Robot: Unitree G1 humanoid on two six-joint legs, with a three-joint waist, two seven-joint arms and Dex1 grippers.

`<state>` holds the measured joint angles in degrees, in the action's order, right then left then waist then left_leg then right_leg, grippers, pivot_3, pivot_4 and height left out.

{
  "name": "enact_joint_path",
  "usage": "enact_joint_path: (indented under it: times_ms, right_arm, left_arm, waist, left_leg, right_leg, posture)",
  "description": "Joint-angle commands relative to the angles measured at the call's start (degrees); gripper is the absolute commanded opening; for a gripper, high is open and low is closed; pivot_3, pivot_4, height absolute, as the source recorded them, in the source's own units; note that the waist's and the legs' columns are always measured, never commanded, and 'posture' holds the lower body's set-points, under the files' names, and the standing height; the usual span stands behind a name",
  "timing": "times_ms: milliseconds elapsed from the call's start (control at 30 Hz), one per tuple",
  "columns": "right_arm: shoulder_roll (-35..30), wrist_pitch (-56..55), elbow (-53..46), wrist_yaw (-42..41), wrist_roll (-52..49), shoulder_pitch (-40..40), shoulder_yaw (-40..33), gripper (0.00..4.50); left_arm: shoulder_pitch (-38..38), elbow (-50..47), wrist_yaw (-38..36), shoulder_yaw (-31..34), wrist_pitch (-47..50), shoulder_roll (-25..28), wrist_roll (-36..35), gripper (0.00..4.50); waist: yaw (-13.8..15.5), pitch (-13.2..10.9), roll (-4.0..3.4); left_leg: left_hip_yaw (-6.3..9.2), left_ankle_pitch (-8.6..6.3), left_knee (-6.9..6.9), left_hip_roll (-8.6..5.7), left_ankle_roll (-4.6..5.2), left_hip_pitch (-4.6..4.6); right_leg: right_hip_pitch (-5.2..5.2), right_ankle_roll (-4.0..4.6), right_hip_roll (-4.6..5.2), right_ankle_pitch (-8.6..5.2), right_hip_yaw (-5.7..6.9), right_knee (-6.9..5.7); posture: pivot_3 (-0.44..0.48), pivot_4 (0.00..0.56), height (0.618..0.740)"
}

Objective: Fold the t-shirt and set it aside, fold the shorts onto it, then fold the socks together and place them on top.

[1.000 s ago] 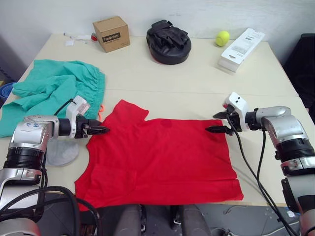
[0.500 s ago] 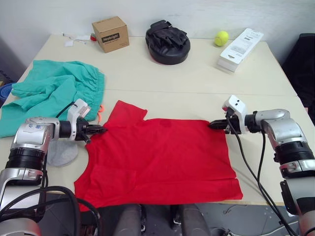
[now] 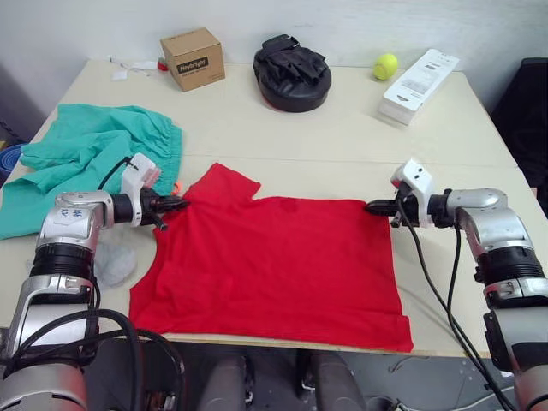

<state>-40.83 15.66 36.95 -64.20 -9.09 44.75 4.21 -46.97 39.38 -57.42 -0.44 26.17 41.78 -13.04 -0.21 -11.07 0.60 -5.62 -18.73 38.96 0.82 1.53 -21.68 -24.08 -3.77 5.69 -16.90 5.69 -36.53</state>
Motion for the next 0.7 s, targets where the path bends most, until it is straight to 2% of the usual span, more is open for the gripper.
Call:
enact_joint_path:
  times_ms: [33,167,333,433,567,700]
  right_arm:
    - [0.4,-3.8,0.4,2.6,-0.9,1.6,-3.6,0.03]
    - [0.2,-7.5,-3.6,2.7,-1.8,-1.8,-5.5,0.03]
    - [-0.6,-17.9,-13.7,1.3,-1.0,-11.7,-6.0,0.03]
    - [-1.6,-31.8,-17.9,1.0,0.5,-18.3,-6.8,0.03]
    - [-3.5,-47.0,-16.4,3.3,3.6,-22.6,-7.4,0.03]
    - [-5.4,-57.0,-13.0,4.4,5.5,-24.3,-6.4,0.03]
  left_arm:
    - [-2.1,-0.5,-0.2,2.3,-2.7,0.1,-0.4,0.0]
    - [0.3,-2.9,-0.1,4.1,-5.9,0.6,-0.8,0.0]
    - [9.8,-12.6,-1.6,3.9,-13.2,2.7,0.9,0.0]
    - [16.3,-19.2,-0.8,3.7,-18.9,3.7,2.6,0.0]
    - [22.1,-23.4,3.3,4.9,-26.1,3.8,5.3,0.0]
    - [25.5,-24.3,6.1,6.0,-31.8,4.6,7.5,0.0]
  waist:
    - [0.0,0.0,0.0]
    - [0.0,0.0,0.0]
    - [-0.1,0.0,0.0]
    - [0.0,0.0,0.0]
    - [0.1,0.0,0.0]
    - [0.0,0.0,0.0]
  left_leg:
    - [0.01,0.0,0.02,0.0,0.0,0.0]
    - [0.02,0.0,0.01,0.0,0.0,-0.02]
    - [0.04,-0.03,-0.01,0.02,-0.05,-0.02]
    - [0.04,-0.03,0.01,0.02,-0.04,-0.03]
    - [0.06,-0.07,0.07,0.0,0.01,0.0]
    - [0.11,-0.13,0.02,0.02,0.02,0.28]
  right_leg:
    - [0.0,0.0,0.0,0.0,0.01,0.0]
    - [0.0,0.0,0.0,0.0,0.05,0.0]
    - [0.0,0.0,0.0,0.0,0.09,0.01]
    - [0.0,0.0,0.02,0.0,0.1,0.01]
    - [0.06,-0.02,0.11,0.01,0.1,0.01]
    - [0.33,-0.02,0.11,0.01,0.14,0.1]
  posture:
    - [0.0,0.15,0.74]
    - [0.0,0.15,0.74]
    - [0.0,0.15,0.74]
    - [0.0,0.15,0.74]
    - [0.0,0.15,0.74]
    - [0.0,0.15,0.74]
